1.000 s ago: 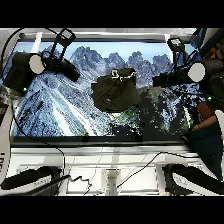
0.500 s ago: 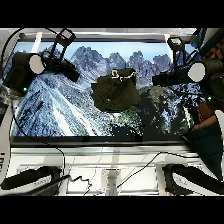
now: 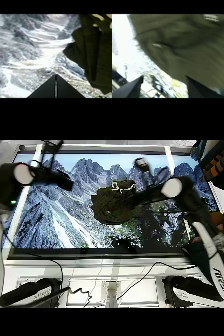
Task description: Fold the clothes and pants, and hang the long-sleeved shirts on hangers.
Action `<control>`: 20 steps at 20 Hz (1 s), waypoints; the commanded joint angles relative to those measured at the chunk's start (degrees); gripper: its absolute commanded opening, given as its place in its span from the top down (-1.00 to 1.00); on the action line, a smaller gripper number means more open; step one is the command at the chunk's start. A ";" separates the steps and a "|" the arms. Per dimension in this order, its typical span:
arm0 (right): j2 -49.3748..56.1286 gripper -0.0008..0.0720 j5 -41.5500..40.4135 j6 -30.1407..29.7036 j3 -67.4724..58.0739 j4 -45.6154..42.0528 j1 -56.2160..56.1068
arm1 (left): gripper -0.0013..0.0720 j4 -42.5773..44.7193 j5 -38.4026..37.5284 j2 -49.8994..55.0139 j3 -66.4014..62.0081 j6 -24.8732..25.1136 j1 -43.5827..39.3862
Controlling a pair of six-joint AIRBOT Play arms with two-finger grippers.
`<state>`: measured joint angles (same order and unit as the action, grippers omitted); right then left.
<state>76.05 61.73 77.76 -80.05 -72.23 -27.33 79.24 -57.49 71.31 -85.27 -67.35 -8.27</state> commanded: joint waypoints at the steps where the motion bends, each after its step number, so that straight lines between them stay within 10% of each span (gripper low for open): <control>1: 5.16 -0.74 -10.75 -3.67 -0.04 -3.85 -9.31 | 0.92 -0.22 -1.36 -4.83 1.49 -4.35 9.16; 7: 15.34 -0.76 -27.52 -5.92 -0.15 -5.22 -13.57 | 0.92 -0.59 -3.06 -8.41 5.46 -4.55 25.18; 14: 22.51 -0.90 -34.62 -12.24 -1.62 -16.15 -19.02 | 0.92 -3.48 -0.52 -7.04 10.38 -4.66 25.38; 20: 24.92 -0.33 -36.92 -0.94 -2.01 -22.69 -17.16 | 0.92 -3.50 -0.07 -6.54 12.24 -4.66 25.38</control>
<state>99.98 27.03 71.92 -81.89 -91.37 -45.08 75.90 -57.89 64.62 -73.78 -72.01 17.04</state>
